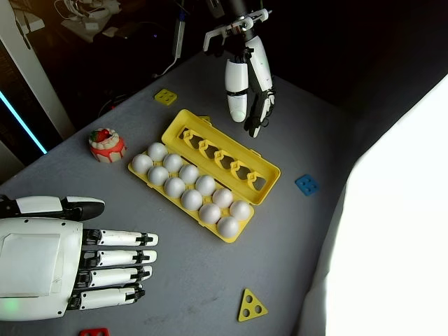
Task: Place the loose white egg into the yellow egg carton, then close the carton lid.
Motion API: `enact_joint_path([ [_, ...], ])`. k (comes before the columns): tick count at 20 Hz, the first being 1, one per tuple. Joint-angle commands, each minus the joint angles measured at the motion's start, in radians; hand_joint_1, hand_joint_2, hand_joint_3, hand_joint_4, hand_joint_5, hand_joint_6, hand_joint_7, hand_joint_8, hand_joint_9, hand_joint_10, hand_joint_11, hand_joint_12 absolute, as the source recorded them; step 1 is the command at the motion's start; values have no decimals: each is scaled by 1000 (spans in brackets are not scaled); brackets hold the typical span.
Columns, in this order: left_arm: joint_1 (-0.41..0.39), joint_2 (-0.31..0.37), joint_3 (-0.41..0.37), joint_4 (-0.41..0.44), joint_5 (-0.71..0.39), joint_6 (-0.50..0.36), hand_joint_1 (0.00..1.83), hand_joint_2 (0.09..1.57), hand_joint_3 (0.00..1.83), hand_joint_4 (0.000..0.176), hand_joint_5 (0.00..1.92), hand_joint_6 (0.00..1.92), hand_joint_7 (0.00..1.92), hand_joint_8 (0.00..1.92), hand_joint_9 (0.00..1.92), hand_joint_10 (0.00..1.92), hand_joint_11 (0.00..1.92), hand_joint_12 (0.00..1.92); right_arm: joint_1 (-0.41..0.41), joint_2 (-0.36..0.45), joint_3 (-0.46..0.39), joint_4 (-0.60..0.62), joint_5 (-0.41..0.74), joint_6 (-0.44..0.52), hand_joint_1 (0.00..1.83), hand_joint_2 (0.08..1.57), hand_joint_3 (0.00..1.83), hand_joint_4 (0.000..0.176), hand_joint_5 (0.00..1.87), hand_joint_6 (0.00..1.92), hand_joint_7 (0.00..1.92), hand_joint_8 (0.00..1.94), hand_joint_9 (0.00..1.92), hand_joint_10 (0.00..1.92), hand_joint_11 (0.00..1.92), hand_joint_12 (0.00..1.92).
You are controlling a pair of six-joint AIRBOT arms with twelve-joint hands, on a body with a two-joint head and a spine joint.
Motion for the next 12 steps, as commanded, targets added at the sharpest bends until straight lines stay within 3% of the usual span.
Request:
enact_joint_path([
  [1,-2,-8,6,36,-32,-8,234,1352,1,0,566,28,355,881,240,1211,23,1786,17,13,0,12,100,8,500,1163,3,0,378,356,505,0,238,624,0,1398],
  [3,8,-23,18,36,-32,-13,331,1340,0,0,583,41,361,782,247,1152,26,1737,29,14,-1,12,104,8,547,1153,0,0,380,352,518,4,262,629,0,1423],
  [9,36,-60,48,36,-37,-19,238,1364,6,0,562,37,390,746,254,1140,29,1713,29,14,-17,12,136,4,546,1156,0,0,386,350,520,4,272,620,0,1391],
  [12,57,-75,61,36,-49,-28,226,1371,3,0,556,42,384,777,251,1181,41,1749,21,24,-25,9,208,-5,565,1151,0,0,398,346,523,4,272,613,0,1408],
])
